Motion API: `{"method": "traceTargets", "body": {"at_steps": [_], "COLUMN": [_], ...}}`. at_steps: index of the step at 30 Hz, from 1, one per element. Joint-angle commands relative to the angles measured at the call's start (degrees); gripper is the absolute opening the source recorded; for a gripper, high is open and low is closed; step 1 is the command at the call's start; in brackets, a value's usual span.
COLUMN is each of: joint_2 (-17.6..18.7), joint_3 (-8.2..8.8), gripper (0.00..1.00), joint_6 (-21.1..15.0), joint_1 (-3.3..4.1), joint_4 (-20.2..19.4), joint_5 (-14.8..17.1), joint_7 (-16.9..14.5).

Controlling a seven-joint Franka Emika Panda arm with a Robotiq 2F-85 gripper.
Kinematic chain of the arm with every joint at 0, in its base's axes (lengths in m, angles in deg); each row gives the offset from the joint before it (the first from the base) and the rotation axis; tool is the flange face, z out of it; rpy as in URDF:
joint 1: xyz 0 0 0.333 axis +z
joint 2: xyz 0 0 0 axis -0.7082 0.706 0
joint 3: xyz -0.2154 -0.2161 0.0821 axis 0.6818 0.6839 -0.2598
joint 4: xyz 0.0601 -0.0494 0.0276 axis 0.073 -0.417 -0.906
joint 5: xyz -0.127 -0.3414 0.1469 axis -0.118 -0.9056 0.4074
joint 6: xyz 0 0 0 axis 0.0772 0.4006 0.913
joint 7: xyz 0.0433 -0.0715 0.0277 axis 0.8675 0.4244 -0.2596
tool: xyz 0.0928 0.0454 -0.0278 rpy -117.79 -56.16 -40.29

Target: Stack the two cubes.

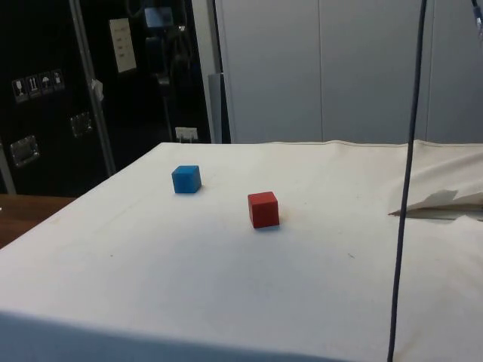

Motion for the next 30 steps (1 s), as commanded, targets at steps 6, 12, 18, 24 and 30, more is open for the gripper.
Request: {"method": "traceTargets", "body": {"at_steps": [6,12,18,24,30], "joint_2": [2.86,4.58,6.99,9.40,10.60], "joint_3": [-0.11,-0.11,0.29,1.20,2.41], "gripper": [1.00,1.00,1.00,1.00,1.00], "joint_6": [-0.52,-1.32,-2.58,-4.87,-6.59], "joint_1": [-0.17,-0.17,-0.29,-1.32,-1.89], "joint_4": [2.75,4.24,6.02,7.05,6.82], "joint_5": [0.34,0.34,0.46,3.90,6.99], "joint_7": [-2.23,-3.27,-4.18,-7.79,-10.83]}}
